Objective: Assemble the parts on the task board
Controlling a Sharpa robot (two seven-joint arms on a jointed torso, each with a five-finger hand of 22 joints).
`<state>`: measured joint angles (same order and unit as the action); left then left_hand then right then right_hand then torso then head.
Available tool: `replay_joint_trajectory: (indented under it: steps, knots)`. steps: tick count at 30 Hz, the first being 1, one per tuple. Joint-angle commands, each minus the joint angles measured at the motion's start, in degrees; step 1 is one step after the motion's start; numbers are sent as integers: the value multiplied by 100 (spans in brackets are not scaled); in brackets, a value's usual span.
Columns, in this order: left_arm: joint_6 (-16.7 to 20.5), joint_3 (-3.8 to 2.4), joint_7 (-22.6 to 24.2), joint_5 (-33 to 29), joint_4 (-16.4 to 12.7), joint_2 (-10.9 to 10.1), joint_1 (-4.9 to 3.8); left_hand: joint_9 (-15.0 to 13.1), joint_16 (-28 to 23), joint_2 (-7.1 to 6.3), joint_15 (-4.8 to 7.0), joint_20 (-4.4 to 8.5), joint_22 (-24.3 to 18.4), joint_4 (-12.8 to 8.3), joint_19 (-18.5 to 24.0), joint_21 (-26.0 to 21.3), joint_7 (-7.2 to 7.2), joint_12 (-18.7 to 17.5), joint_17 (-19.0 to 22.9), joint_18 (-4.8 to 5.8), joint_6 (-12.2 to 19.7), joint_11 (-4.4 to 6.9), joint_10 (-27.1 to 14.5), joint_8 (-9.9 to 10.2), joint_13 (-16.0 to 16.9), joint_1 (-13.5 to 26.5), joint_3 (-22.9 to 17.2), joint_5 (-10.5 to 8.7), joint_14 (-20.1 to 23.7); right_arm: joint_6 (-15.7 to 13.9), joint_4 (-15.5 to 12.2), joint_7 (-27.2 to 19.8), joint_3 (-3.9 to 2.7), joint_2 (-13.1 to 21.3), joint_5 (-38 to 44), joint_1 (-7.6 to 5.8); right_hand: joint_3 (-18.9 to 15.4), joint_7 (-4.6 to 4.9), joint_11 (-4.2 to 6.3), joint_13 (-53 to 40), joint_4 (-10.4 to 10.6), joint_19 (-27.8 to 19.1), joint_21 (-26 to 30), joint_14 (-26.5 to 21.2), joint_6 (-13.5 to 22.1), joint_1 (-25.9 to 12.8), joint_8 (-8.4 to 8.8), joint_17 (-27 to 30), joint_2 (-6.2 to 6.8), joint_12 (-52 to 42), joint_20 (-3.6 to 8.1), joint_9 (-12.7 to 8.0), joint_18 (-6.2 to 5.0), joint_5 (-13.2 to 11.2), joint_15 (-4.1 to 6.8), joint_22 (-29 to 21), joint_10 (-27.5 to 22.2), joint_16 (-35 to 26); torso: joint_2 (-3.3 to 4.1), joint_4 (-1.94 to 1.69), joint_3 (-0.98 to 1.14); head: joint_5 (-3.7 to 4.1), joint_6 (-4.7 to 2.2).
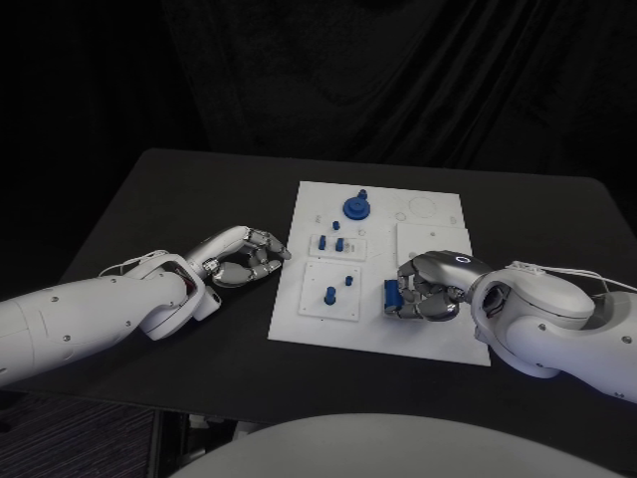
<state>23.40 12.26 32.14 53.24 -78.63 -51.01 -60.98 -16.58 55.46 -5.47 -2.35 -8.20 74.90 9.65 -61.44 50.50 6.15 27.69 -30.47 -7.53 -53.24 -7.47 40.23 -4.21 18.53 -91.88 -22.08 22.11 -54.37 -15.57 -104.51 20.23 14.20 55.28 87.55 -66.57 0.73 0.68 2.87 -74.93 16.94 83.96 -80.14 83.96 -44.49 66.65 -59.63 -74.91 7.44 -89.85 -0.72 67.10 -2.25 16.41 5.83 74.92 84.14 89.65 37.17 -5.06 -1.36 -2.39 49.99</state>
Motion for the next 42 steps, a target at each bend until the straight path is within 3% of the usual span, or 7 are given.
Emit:
replay_joint_trajectory:
  steps: [1,9,18,24,29,34,42]
  knots:
    - [-58,-5,39,-30,-12,1,13,-3,13,58,0,0,408,-44,39,32,-5,32,7,-80,-40,-7,26,-33,-9,17,4,24,38,-133,-38,70,-3,45,90,16,28,-8,12,-1507,-1,111,18,604,54,-121,31,-1509,57,-15,13,-7,-24,27,12,1180,586,35,-3,-5,-2,0,1]
    - [-10,-5,100,-30,-25,-28,15,-5,17,62,-2,-2,412,-52,31,53,-1,39,7,-77,-53,-8,37,-39,-11,16,3,26,37,-505,-244,-40,-7,358,-208,-11,-65,-13,17,-1507,-1,128,-17,604,243,-439,244,-1509,-120,-15,14,-152,-16,18,15,1191,586,35,-2,-4,-1,6,1]
    - [174,-5,293,-30,-87,-72,15,-5,19,61,0,-2,415,-62,24,70,-3,43,6,-76,-58,-5,44,-41,-12,9,2,31,35,-691,-574,104,-9,1019,-1078,-600,-329,171,-137,-1507,-41,203,-175,604,232,-1006,1797,-1509,-589,-15,-83,-1430,21,-26,-96,1237,586,35,-1,4,5,68,1]
    - [501,-5,522,-30,-215,-114,15,-1,28,44,9,-1,416,-83,24,84,-15,48,5,-79,-49,5,47,-34,-18,0,3,48,28,-525,-651,369,-3,1483,-1315,-973,-496,233,-199,-1507,-13,265,-305,604,-93,-945,2444,-1509,-816,-15,-138,-2088,50,-24,-149,1277,586,35,-1,10,4,177,1]
    - [823,-7,741,-148,-374,-153,14,27,-242,-2,-174,-82,171,-78,1324,-873,-10,75,69,-184,-40,-91,-144,-23,-83,25,13,74,875,-294,-596,595,2,1706,-1371,-1064,-635,317,-263,-1507,-32,278,-343,604,-264,-775,3033,-1509,-935,-15,-192,-2669,57,-17,-216,1286,586,35,-5,5,-2,381,1]
    - [872,-8,1106,-638,-559,-212,8,127,-1526,68,-612,-109,-47,32,3584,-1754,-39,10,791,155,222,-310,-825,54,-269,98,82,107,2799,-159,-522,796,4,1877,-1379,-1088,-670,328,-274,-1507,-49,292,-372,604,-365,-604,3201,-1509,-941,-15,-206,-2854,64,-15,-225,1296,586,35,-8,3,-13,692,1]
    - [712,-9,1519,-1095,-693,-219,-86,611,-4055,253,-67,219,-2573,621,5184,-4369,-132,-328,2568,89,979,371,-2405,39,-1088,262,798,-93,4871,-6,-494,1154,6,2138,-1000,-1098,-706,319,-265,-1507,-90,331,-449,604,-518,-252,3351,-1509,-880,-15,-203,-3043,82,-13,-219,1321,586,35,-20,28,-36,1428,1]
